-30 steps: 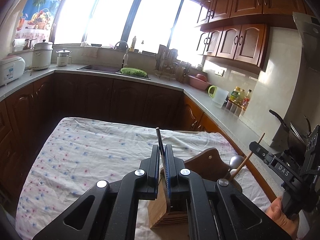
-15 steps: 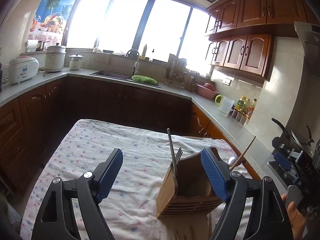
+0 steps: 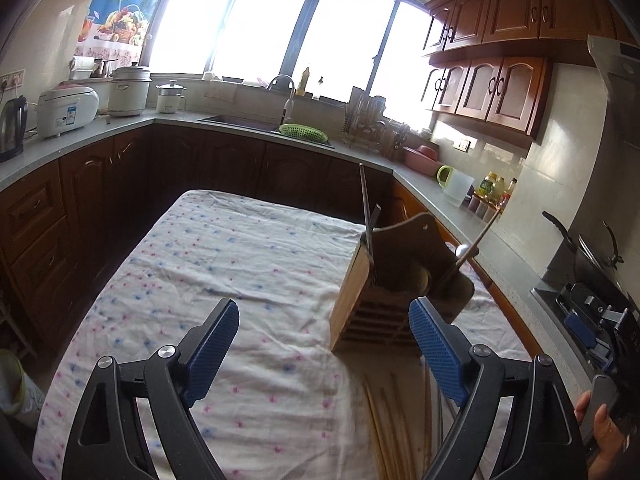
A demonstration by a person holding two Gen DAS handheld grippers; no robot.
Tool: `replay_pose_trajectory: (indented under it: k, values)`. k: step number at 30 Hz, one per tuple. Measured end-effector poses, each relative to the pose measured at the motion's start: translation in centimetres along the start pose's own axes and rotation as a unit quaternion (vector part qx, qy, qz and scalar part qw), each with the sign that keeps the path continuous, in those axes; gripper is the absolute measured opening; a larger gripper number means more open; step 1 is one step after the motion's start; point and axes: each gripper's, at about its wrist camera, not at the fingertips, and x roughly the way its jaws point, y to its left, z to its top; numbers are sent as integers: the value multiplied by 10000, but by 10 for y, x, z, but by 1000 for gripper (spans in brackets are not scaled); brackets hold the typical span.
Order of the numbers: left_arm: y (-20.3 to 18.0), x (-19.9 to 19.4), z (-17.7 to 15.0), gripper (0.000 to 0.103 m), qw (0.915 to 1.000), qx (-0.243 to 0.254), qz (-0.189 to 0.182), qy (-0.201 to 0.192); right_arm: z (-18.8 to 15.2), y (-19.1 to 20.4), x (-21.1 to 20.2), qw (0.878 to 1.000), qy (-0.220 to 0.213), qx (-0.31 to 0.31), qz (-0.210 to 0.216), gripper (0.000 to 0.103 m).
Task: Organize utensils
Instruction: 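Open the left tool over the holder while the right tool releases its chopstick into it, then grasp wooden chopsticks with the left tool while the right tool grasps a steel chopstick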
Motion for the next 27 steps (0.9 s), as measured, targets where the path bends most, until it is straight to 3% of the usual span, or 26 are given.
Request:
replay_pose_trajectory:
  k: [14, 21, 27]
  values:
    - [4, -12, -35, 87, 9984, -147, 61, 540, -55, -15, -31, 9977, 556, -116, -376, 102]
    - [-7, -1, -44, 87, 9965, -18, 110, 832, -74, -26, -31, 9952, 841, -65, -489, 102]
    - [-23, 24, -49, 86, 9910, 187, 242, 1303, -80, -35, -28, 9935, 994, 24, -559, 102]
